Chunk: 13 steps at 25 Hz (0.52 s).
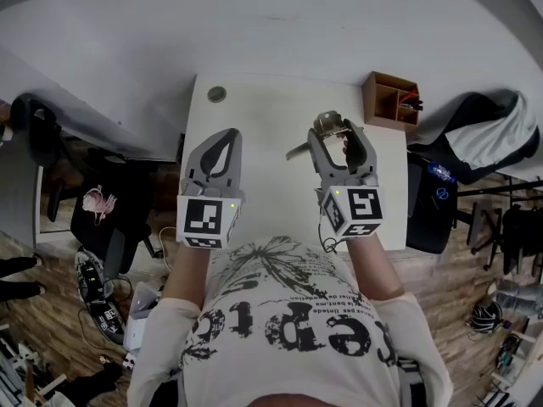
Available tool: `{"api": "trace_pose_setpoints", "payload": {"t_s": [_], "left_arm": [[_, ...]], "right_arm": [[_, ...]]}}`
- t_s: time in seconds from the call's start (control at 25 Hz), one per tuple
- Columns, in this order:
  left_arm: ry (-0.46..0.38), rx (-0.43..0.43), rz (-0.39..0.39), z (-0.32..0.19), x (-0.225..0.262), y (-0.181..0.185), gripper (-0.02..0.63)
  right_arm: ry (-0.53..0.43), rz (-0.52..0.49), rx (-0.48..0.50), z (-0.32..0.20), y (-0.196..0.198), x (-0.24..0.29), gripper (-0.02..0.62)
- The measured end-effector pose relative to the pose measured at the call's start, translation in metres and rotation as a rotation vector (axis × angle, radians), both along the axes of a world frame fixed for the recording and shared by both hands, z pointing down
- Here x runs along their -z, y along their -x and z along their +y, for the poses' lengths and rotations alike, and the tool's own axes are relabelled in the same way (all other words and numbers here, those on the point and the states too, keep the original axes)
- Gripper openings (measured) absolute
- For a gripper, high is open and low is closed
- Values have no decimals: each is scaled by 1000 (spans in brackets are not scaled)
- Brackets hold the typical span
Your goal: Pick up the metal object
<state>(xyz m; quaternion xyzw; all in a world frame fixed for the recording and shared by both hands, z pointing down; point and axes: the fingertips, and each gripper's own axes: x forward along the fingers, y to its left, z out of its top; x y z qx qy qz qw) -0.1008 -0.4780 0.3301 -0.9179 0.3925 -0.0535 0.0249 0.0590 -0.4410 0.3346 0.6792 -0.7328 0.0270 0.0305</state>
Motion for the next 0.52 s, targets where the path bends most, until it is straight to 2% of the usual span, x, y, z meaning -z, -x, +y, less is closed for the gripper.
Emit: {"api": "trace_pose_setpoints", "payload": {"t_s": [0.52], "left_arm": [[-18, 6, -13, -4, 0, 0, 11]], "right_arm": [[19, -16, -11, -2, -2, -7, 276]]}}
